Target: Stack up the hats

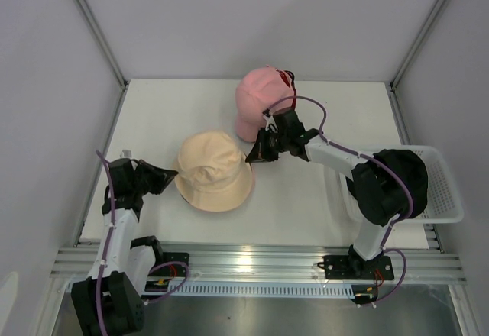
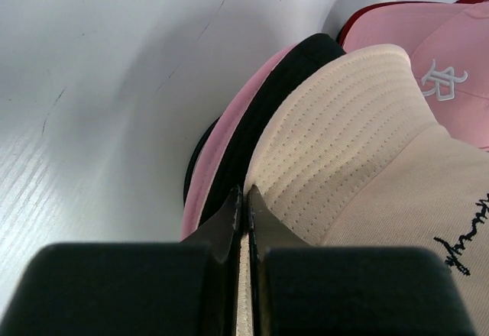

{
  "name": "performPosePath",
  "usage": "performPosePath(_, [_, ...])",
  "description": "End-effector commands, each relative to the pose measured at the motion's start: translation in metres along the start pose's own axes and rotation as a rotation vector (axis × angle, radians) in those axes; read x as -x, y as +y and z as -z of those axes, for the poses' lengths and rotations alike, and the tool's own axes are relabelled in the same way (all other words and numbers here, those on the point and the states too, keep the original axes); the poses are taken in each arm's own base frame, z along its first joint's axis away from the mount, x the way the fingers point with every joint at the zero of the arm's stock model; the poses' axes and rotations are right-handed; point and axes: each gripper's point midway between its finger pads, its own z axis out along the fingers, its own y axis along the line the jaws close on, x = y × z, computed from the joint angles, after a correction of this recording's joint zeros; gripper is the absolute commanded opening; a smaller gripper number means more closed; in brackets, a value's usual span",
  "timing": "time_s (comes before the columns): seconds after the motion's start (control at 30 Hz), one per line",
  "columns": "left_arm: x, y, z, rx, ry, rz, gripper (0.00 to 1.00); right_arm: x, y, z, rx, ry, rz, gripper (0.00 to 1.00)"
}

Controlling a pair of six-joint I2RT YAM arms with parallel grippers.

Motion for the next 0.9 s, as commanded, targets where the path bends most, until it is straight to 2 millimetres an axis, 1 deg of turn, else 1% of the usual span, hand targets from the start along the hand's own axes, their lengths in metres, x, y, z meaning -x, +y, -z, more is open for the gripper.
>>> performPosePath(0.0, [-0.007, 0.071, -0.001, 0.264, -0.039, 0.02, 0.01, -0.03, -0.037, -0.003, -0.129, 0.064, -0.036, 0.0])
performPosePath(0.07, [-0.01, 0.075, -0.001, 0.276, -0.03, 0.016, 0.01, -0.033, -0.038, -0.003, -0.131, 0.073, -0.036, 0.0])
performPosePath(0.13, [-0.012, 0.075, 0.001, 0.272, -0.019, 0.007, 0.01, -0.034, -0.037, -0.001, -0.14, 0.067, -0.022, 0.0])
performPosePath(0.2, [-0.01, 0.069, 0.005, 0.258, -0.028, -0.011, 0.01, -0.03, -0.033, 0.003, -0.149, 0.052, 0.002, 0.0])
performPosePath(0.23, [-0.006, 0.059, 0.009, 0.233, -0.045, -0.032, 0.01, -0.028, -0.032, 0.004, -0.149, 0.048, 0.017, 0.0])
performPosePath(0.27, [-0.005, 0.056, 0.012, 0.224, -0.048, -0.049, 0.01, -0.026, -0.029, 0.006, -0.147, 0.043, 0.032, 0.0])
performPosePath(0.3, [-0.002, 0.049, 0.015, 0.205, -0.055, -0.064, 0.01, -0.021, -0.024, 0.008, -0.138, 0.035, 0.048, 0.0])
performPosePath(0.33, [0.007, 0.03, 0.021, 0.161, -0.079, -0.09, 0.01, -0.017, -0.02, 0.009, -0.132, 0.028, 0.066, 0.0])
performPosePath(0.37, [0.01, 0.023, 0.026, 0.137, -0.096, -0.116, 0.02, -0.012, -0.018, 0.009, -0.129, 0.026, 0.105, 0.0])
performPosePath(0.4, [0.012, 0.018, 0.029, 0.128, -0.102, -0.128, 0.05, -0.001, -0.01, 0.012, -0.124, 0.013, 0.128, 0.0])
performPosePath(0.43, [0.022, -0.002, 0.037, 0.09, -0.133, -0.154, 0.1, 0.004, -0.008, 0.011, -0.126, 0.014, 0.146, 0.0])
performPosePath(0.47, [0.025, -0.007, 0.039, 0.08, -0.142, -0.182, 0.22, 0.006, -0.011, 0.005, -0.135, 0.033, 0.152, 0.0])
performPosePath(0.5, [0.031, -0.017, 0.043, 0.064, -0.156, -0.202, 0.28, 0.007, -0.013, 0.004, -0.145, 0.055, 0.173, 0.0])
performPosePath(0.53, [0.032, -0.02, 0.044, 0.062, -0.158, -0.213, 0.33, 0.021, 0.0, 0.003, -0.129, 0.036, 0.202, 0.0])
performPosePath(0.57, [0.039, -0.031, 0.049, 0.046, -0.177, -0.236, 0.39, 0.022, -0.006, -0.005, -0.142, 0.055, 0.202, 0.0])
performPosePath(0.6, [0.04, -0.03, 0.049, 0.058, -0.173, -0.238, 0.4, 0.023, -0.005, -0.005, -0.15, 0.069, 0.225, 0.0])
performPosePath(0.63, [0.044, -0.03, 0.05, 0.067, -0.185, -0.25, 0.4, 0.035, 0.005, -0.005, -0.139, 0.047, 0.247, 0.0])
performPosePath(0.67, [0.046, -0.031, 0.051, 0.071, -0.191, -0.253, 0.41, 0.038, 0.006, -0.006, -0.14, 0.044, 0.255, 0.01])
performPosePath(0.7, [0.052, -0.04, 0.054, 0.058, -0.212, -0.268, 0.41, 0.04, 0.007, -0.008, -0.137, 0.048, 0.27, 0.02])
performPosePath(0.73, [0.054, -0.043, 0.054, 0.05, -0.216, -0.277, 0.43, 0.044, 0.01, -0.008, -0.128, 0.041, 0.281, 0.04])
performPosePath(0.77, [0.058, -0.05, 0.055, 0.032, -0.232, -0.289, 0.45, 0.049, 0.019, -0.008, -0.109, 0.029, 0.296, 0.05])
performPosePath(0.8, [0.062, -0.055, 0.055, 0.023, -0.242, -0.293, 0.45, 0.05, 0.019, -0.011, -0.102, 0.034, 0.303, 0.06])
performPosePath(0.83, [0.065, -0.057, 0.052, 0.019, -0.238, -0.293, 0.45, 0.052, 0.02, -0.012, -0.091, 0.035, 0.318, 0.06])
performPosePath(0.87, [0.067, -0.062, 0.049, -0.001, -0.236, -0.298, 0.47, 0.056, 0.03, -0.013, -0.065, 0.034, 0.334, 0.09])
